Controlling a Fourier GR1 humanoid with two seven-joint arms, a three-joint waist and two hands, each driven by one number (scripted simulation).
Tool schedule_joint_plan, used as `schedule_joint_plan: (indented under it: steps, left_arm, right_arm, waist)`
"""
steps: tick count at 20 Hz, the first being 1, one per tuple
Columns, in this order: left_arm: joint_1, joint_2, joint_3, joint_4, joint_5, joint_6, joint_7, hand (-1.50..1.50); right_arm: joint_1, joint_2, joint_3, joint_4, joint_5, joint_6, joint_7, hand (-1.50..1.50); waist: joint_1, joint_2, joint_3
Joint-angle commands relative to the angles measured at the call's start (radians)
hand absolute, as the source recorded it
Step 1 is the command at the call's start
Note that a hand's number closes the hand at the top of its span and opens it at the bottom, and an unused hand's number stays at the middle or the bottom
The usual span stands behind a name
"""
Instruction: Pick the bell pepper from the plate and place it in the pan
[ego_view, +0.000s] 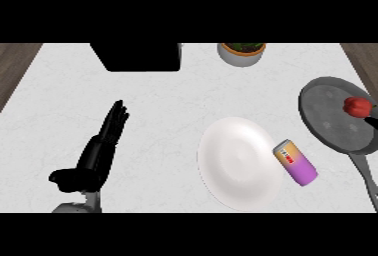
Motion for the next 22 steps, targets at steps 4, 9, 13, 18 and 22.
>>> schedule_joint_plan:
  steps: [4, 9, 13, 18, 22]
  left_arm:
    - [0.006, -0.016, -0.003, -0.045, -0.009, 0.016, 0.042, 0.0]
    - [-0.004, -0.027, 0.019, 0.083, -0.014, -0.016, -0.088, 0.0]
    - [-0.009, -0.039, 0.006, 0.058, -0.039, -0.004, -0.047, 0.0]
    - [-0.07, -0.034, 0.052, 0.075, -0.027, -0.015, 0.004, 0.0]
    - [0.005, -0.022, 0.024, -0.015, -0.028, -0.042, 0.017, 0.0]
  right_arm:
    - [0.227, 0.081, 0.04, -0.211, -0.089, 0.201, -0.065, -1.5]
    - [0.367, 0.161, 0.094, -0.513, -0.146, 0.187, 0.056, -1.5]
    - [0.445, 0.216, 0.147, -0.619, -0.142, 0.153, 0.086, -1.5]
    - [0.507, 0.233, 0.176, -0.686, -0.167, 0.134, 0.091, -1.5]
    - [0.584, 0.246, 0.187, -0.747, -0.151, 0.119, 0.091, -1.5]
  waist:
    - [-0.013, -0.006, -0.002]
    - [-0.008, -0.002, -0.002]
    - [0.0, 0.001, -0.001]
    - [0.0, 0.001, -0.001]
    - [0.001, 0.001, -0.001]
